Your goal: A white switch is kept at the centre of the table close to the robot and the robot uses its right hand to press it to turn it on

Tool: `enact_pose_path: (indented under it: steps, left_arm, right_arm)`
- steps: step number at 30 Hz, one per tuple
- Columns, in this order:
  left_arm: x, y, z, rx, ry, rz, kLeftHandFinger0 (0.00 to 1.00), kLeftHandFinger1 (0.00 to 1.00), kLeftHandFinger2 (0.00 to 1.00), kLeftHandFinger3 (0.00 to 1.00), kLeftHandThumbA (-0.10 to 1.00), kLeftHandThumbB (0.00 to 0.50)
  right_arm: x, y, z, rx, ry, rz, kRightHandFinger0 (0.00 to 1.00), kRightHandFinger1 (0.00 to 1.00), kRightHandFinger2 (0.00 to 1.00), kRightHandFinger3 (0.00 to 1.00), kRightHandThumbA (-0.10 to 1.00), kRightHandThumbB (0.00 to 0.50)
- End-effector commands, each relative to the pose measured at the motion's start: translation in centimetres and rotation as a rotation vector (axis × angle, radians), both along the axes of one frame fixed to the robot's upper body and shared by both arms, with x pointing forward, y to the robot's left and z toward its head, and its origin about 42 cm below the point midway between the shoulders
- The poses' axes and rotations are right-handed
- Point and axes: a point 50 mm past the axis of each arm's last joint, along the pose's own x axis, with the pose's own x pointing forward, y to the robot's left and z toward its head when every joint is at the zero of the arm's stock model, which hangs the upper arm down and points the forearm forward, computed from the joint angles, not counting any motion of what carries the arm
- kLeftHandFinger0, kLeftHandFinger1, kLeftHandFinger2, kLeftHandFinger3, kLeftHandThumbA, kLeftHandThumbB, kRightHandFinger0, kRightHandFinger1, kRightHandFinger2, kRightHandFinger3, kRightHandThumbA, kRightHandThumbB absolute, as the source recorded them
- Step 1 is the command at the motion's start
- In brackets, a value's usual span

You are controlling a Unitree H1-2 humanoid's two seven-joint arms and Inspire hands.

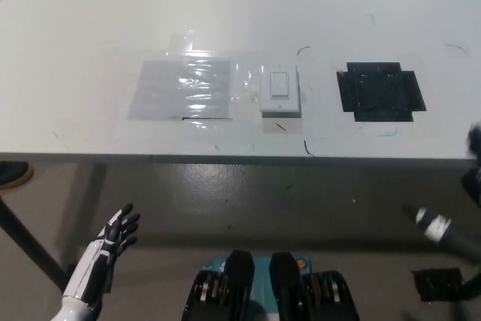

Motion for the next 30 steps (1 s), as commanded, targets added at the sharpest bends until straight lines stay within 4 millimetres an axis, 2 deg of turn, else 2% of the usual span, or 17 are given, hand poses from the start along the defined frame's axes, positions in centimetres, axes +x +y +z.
enact_pose_path:
  steps: [1, 2, 3, 5, 6, 8, 11, 14, 19, 22, 26, 27, 30]
  left_arm:
    - [0.3, -0.5, 1.6, 0.019, -0.054, -0.038, 1.0, 1.0, 1.0, 1.0, 1.0, 0.051]
    - [0.3, -0.5, 1.7, 0.017, -0.055, -0.039, 1.0, 1.0, 1.0, 1.0, 1.0, 0.049]
    - [0.6, -0.5, 1.8, 0.021, -0.058, -0.041, 1.0, 1.0, 1.0, 1.0, 1.0, 0.046]
    - [0.6, -0.6, 1.8, 0.027, -0.057, -0.044, 1.0, 1.0, 1.0, 1.0, 1.0, 0.053]
    - [0.6, -0.5, 1.7, 0.03, -0.056, -0.045, 1.0, 1.0, 1.0, 1.0, 1.0, 0.071]
    - [0.7, -0.5, 1.8, 0.034, -0.054, -0.044, 1.0, 1.0, 1.0, 1.0, 1.0, 0.07]
    - [0.9, -0.5, 1.9, 0.035, -0.053, -0.048, 1.0, 1.0, 1.0, 1.0, 1.0, 0.069]
    - [0.7, -0.5, 1.6, 0.04, -0.051, -0.053, 1.0, 1.0, 1.0, 1.0, 1.0, 0.063]
    - [0.5, -0.4, 1.3, 0.048, -0.042, -0.062, 1.0, 1.0, 1.0, 1.0, 1.0, 0.098]
    - [0.6, -0.4, 1.2, 0.042, -0.047, -0.066, 1.0, 1.0, 1.0, 1.0, 1.0, 0.088]
    - [0.6, -0.3, 1.0, 0.042, -0.048, -0.076, 1.0, 1.0, 1.0, 1.0, 1.0, 0.049]
    - [0.6, -0.4, 1.0, 0.043, -0.051, -0.075, 1.0, 1.0, 1.0, 1.0, 1.0, 0.053]
    - [0.6, -0.4, 1.1, 0.014, -0.042, -0.066, 1.0, 1.0, 1.0, 1.0, 1.0, 0.065]
  right_arm:
    - [2.3, -0.2, 16.9, -0.445, -0.253, -0.051, 1.0, 1.0, 1.0, 1.0, 1.0, 0.264]
    - [2.5, -0.1, 17.7, -0.458, -0.255, -0.05, 1.0, 1.0, 1.0, 1.0, 1.0, 0.264]
    - [3.9, 0.2, 20.3, -0.487, -0.274, -0.038, 1.0, 1.0, 1.0, 1.0, 1.0, 0.273]
    - [5.0, 0.3, 22.0, -0.502, -0.275, -0.025, 1.0, 1.0, 1.0, 1.0, 1.0, 0.286]
    - [6.3, 0.6, 23.7, -0.527, -0.264, -0.009, 1.0, 1.0, 1.0, 1.0, 1.0, 0.318]
    - [7.3, 0.9, 25.5, -0.561, -0.248, 0.007, 1.0, 1.0, 1.0, 1.0, 1.0, 0.332]
    - [8.7, 1.7, 28.3, -0.615, -0.23, 0.034, 1.0, 1.0, 1.0, 1.0, 1.0, 0.304]
    - [10.6, 3.4, 31.0, -0.662, -0.174, 0.095, 1.0, 1.0, 1.0, 1.0, 1.0, 0.31]
    - [14.0, 6.3, 33.1, -0.725, -0.063, 0.236, 1.0, 1.0, 1.0, 1.0, 1.0, 0.314]
    - [15.6, 7.9, 33.6, -0.776, -0.001, 0.266, 1.0, 1.0, 1.0, 1.0, 1.0, 0.331]
    - [17.9, 10.4, 33.6, -0.842, 0.085, 0.286, 1.0, 1.0, 1.0, 1.0, 1.0, 0.323]
    - [18.4, 11.1, 33.5, -0.865, 0.101, 0.274, 1.0, 1.0, 1.0, 1.0, 1.0, 0.336]
    - [20.0, 12.8, 33.0, -0.888, 0.134, 0.267, 1.0, 1.0, 1.0, 1.0, 1.0, 0.307]
